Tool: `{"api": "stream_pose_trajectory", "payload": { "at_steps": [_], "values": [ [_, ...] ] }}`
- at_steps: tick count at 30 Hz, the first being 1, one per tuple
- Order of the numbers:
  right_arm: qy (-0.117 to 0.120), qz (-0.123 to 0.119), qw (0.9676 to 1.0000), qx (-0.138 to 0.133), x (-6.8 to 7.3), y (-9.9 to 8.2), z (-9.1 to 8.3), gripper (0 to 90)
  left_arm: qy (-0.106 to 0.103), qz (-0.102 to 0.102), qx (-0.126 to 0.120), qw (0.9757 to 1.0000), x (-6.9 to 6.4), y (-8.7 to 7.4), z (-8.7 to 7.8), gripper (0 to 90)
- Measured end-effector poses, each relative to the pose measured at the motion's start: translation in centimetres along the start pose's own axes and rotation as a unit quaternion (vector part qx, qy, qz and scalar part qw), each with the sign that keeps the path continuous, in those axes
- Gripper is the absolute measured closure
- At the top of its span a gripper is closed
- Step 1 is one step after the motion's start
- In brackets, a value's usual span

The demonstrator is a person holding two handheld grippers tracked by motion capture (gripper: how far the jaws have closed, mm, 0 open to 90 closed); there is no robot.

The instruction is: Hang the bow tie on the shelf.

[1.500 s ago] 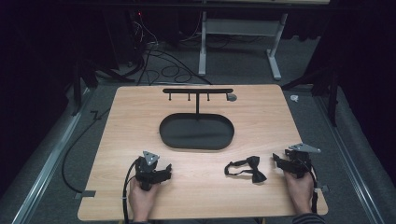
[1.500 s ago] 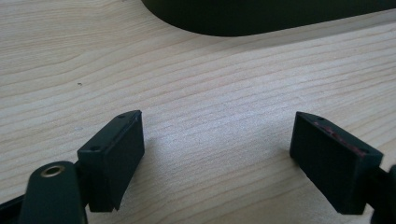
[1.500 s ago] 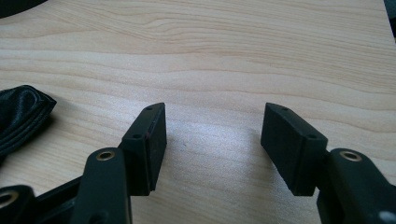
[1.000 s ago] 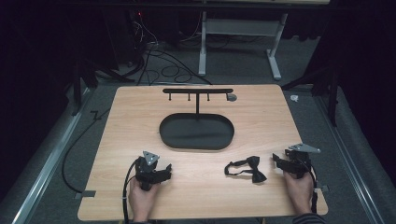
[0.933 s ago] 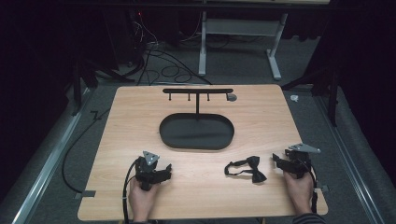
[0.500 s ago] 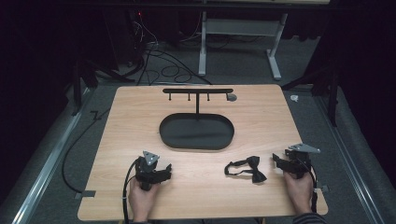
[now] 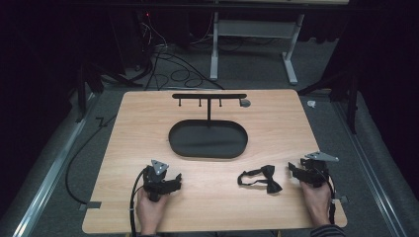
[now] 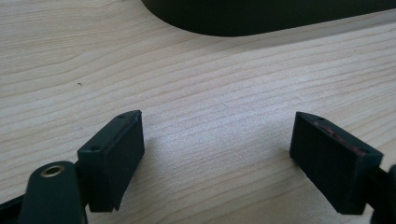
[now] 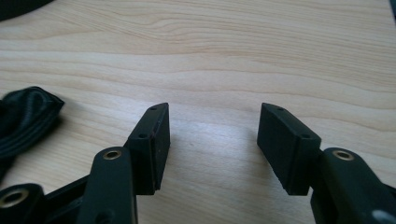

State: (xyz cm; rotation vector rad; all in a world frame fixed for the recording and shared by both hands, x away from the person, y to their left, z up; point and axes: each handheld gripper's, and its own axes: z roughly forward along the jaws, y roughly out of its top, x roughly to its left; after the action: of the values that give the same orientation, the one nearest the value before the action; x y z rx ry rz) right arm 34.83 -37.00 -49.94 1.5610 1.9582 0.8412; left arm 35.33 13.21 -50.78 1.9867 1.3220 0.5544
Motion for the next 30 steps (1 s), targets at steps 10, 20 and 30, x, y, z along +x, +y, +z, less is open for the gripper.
{"api": "stream_pose_trajectory", "payload": {
  "at_steps": [10, 20, 30],
  "values": [
    [0.034, -0.005, 0.9993, -0.012, 0.9, 0.4, -1.0, 47.8, 0.000, 0.000, 0.000, 1.0000, 0.0, 0.0, 0.0, 18.1],
    [0.078, -0.019, 0.9965, -0.022, 2.3, 0.6, -2.1, 48.6, 0.000, 0.001, 0.001, 1.0000, 0.0, 0.0, 0.0, 18.1],
    [0.120, -0.046, 0.9913, -0.029, 4.4, 1.2, -2.4, 56.1, 0.000, 0.001, 0.001, 1.0000, 0.0, 0.0, 0.0, 18.1]
  ]
}}
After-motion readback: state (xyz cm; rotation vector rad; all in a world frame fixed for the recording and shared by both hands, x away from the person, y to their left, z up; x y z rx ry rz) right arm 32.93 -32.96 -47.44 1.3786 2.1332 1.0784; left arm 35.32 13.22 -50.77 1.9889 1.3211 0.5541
